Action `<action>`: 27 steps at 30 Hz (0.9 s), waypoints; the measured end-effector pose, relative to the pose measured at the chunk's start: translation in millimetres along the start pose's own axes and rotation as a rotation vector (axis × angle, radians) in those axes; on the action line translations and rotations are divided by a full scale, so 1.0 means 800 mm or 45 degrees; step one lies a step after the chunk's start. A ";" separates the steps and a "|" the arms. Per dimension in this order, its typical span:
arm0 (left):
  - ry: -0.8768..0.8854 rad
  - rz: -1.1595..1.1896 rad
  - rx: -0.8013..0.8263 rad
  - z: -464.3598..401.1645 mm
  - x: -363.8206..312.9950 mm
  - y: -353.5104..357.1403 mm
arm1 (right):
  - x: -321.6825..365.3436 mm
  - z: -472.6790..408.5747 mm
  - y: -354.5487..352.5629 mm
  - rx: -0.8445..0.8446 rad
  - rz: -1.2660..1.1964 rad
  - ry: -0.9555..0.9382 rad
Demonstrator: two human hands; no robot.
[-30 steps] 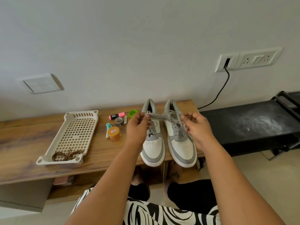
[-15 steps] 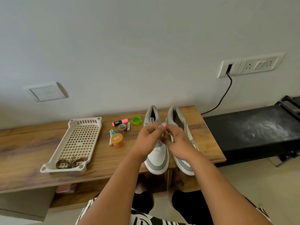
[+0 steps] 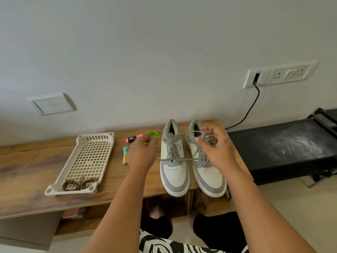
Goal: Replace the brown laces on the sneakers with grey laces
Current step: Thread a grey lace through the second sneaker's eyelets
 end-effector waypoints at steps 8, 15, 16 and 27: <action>0.140 0.351 0.755 0.057 -0.034 0.109 | -0.011 0.009 0.054 0.422 -0.308 0.108; -0.036 0.678 0.458 0.033 -0.022 0.076 | -0.047 0.001 0.017 0.371 0.130 0.265; -0.015 0.643 0.382 0.028 -0.021 0.066 | -0.048 -0.004 0.004 0.266 0.176 0.258; 0.014 0.884 0.849 0.059 -0.050 0.092 | -0.017 0.013 0.061 0.445 0.064 0.150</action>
Point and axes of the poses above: each hand's wrist, its own z-axis away from the middle knuckle, its own y-axis out of the palm, x = y × z, the point moved 10 cm from there along -z, towards the middle knuckle
